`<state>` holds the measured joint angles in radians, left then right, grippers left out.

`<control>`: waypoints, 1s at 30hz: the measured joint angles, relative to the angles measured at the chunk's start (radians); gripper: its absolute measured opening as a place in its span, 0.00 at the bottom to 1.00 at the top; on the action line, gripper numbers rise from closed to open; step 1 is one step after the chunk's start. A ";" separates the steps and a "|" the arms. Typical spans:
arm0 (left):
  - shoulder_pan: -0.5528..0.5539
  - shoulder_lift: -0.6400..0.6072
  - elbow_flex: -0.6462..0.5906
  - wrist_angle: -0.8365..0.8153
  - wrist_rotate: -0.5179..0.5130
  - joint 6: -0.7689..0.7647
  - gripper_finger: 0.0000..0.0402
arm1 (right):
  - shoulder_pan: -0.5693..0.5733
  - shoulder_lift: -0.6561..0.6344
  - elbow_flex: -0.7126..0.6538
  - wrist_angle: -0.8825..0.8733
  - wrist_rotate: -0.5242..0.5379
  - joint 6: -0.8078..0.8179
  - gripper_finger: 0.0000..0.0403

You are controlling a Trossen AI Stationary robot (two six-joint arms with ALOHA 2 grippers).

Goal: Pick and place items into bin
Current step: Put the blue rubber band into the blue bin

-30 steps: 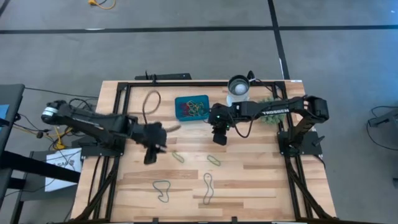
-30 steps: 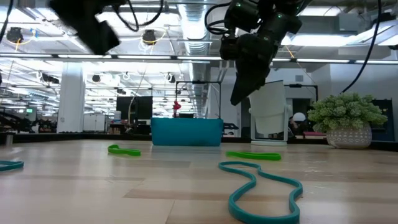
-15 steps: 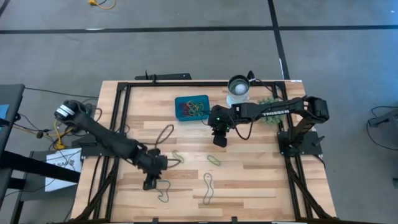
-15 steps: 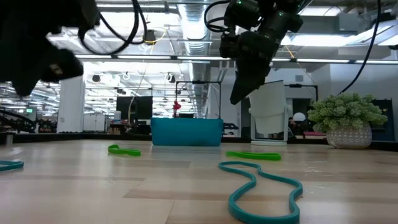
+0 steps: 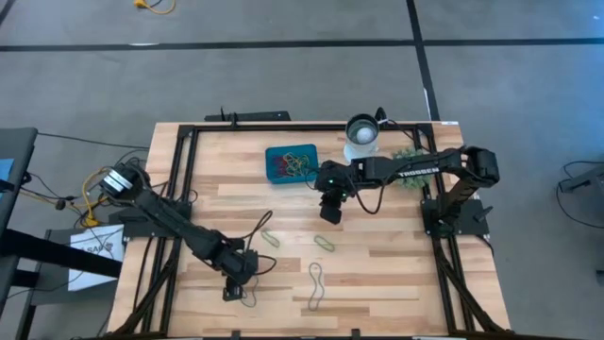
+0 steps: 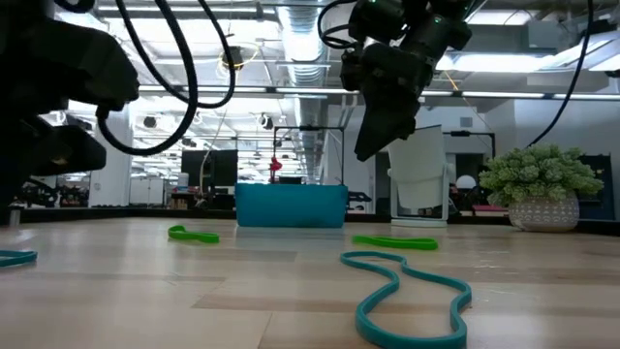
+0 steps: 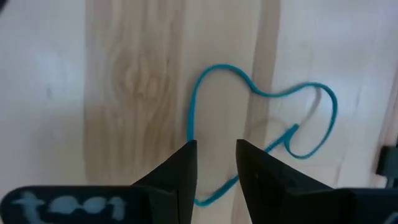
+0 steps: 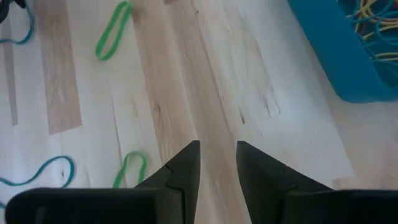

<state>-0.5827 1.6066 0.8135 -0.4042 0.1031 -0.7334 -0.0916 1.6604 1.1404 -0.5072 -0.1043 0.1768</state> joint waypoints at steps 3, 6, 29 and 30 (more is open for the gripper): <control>0.000 -0.012 0.001 -0.004 -0.021 -0.005 0.25 | 0.000 0.000 0.000 0.000 0.000 -0.001 0.24; 0.000 -0.012 0.004 -0.011 -0.021 -0.005 0.25 | 0.000 0.000 0.000 0.000 0.000 -0.001 0.24; -0.070 0.020 0.001 -0.069 -0.110 -0.165 0.18 | 0.000 0.000 0.000 0.006 0.000 -0.002 0.24; -0.075 0.024 0.002 -0.070 -0.117 -0.168 0.17 | 0.000 0.000 0.000 0.007 0.000 -0.002 0.24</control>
<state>-0.6574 1.6310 0.8151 -0.4741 -0.0138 -0.9017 -0.0917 1.6604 1.1400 -0.5002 -0.1043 0.1751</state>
